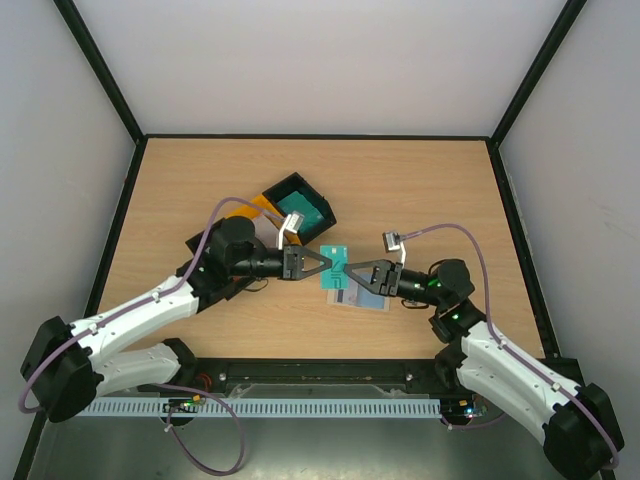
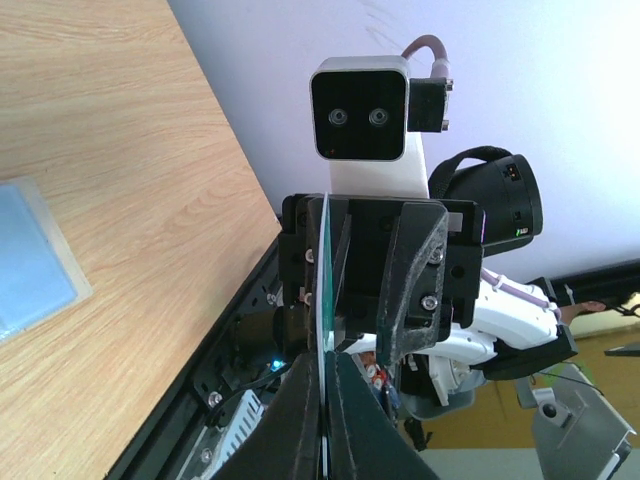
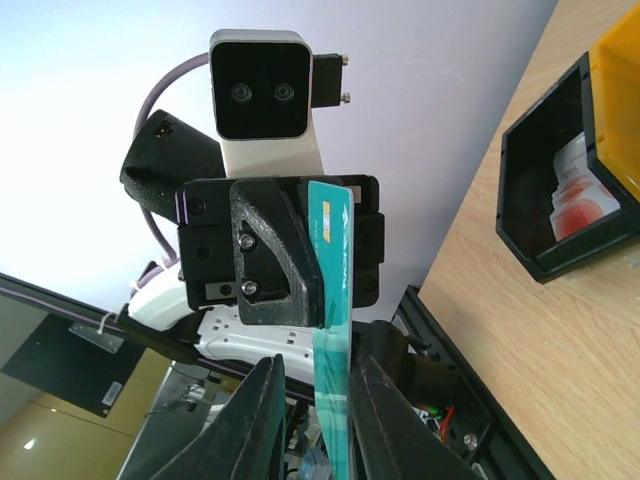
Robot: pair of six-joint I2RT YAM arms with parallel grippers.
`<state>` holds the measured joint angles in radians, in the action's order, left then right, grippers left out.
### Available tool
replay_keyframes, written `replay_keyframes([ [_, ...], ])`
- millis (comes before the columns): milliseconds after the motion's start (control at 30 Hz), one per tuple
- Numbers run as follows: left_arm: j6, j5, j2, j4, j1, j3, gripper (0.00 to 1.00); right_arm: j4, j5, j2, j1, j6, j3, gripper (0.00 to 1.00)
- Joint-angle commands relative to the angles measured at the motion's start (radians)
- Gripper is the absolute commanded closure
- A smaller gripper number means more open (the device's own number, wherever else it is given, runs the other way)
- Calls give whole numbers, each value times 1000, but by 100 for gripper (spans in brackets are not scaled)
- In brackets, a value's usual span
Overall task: Put the credit cards into the card holder
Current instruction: Pick up the credit card from the storage box.
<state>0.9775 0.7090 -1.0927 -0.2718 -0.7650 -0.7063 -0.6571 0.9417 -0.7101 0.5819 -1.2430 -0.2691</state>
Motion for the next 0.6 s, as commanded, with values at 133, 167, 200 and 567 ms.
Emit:
replay_keyframes([
  [133,71,-32,25,-82,-3,50,98,30,2,34,5,47,9,86],
  [167,73,-32,24,-83,-3,52,98,43,1,33,6,57,3,88],
  [200,75,-32,22,-85,-3,56,98,60,-1,30,7,72,-2,89],
  [567,79,-15,-7,-118,-5,75,98,41,-2,-30,18,90,-11,88],
])
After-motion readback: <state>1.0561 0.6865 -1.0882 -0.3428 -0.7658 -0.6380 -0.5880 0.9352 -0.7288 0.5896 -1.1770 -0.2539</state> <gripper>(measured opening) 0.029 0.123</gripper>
